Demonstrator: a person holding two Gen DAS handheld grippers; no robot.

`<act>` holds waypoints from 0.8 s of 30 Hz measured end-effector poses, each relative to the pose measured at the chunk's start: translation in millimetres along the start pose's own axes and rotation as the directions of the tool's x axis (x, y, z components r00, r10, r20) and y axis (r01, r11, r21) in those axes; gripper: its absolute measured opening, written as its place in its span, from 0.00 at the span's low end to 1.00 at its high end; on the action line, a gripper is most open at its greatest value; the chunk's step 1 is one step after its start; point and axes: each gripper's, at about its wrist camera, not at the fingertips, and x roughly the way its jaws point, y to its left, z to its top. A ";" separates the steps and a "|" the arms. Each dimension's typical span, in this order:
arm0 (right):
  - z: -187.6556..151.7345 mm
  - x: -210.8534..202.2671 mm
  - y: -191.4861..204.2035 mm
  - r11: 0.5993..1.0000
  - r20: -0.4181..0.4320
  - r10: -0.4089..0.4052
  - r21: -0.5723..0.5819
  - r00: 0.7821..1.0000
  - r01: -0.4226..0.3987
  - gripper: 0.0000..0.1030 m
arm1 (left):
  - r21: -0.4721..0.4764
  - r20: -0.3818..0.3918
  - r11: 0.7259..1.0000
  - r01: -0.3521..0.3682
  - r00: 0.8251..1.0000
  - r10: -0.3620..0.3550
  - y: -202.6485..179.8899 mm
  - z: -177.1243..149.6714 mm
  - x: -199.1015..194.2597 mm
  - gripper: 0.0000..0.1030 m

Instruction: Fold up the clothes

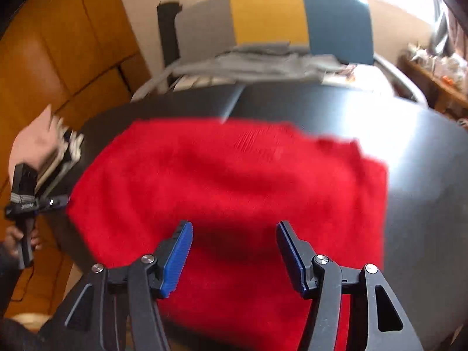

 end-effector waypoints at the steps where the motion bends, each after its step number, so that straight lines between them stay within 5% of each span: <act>1: -6.2 2.0 0.9 1.000 -0.013 0.003 0.005 1.000 -0.003 0.59 | 0.001 0.011 1.000 0.002 1.000 -0.002 -1.3 -0.9 1.4 0.42; 4: -23.2 4.6 2.7 1.000 -0.047 0.002 0.017 0.999 -0.001 0.59 | 0.015 0.024 1.000 -0.009 1.000 0.008 -7.4 1.2 6.5 0.33; 6: -27.3 8.2 1.2 0.999 -0.066 -0.034 -0.001 0.997 0.034 0.59 | 0.042 0.021 0.998 -0.052 0.998 0.051 -11.6 4.8 10.5 0.06; 15: -41.9 14.3 -12.5 0.977 -0.125 -0.202 -0.097 0.971 0.190 0.61 | 0.160 -0.027 0.964 -0.214 0.975 0.221 -4.8 1.9 3.2 0.05; 24: -47.8 11.4 -31.4 0.980 -0.087 -0.195 -0.051 0.977 0.191 0.68 | 0.106 0.019 0.974 -0.201 0.980 0.200 -13.5 -14.9 -17.5 0.14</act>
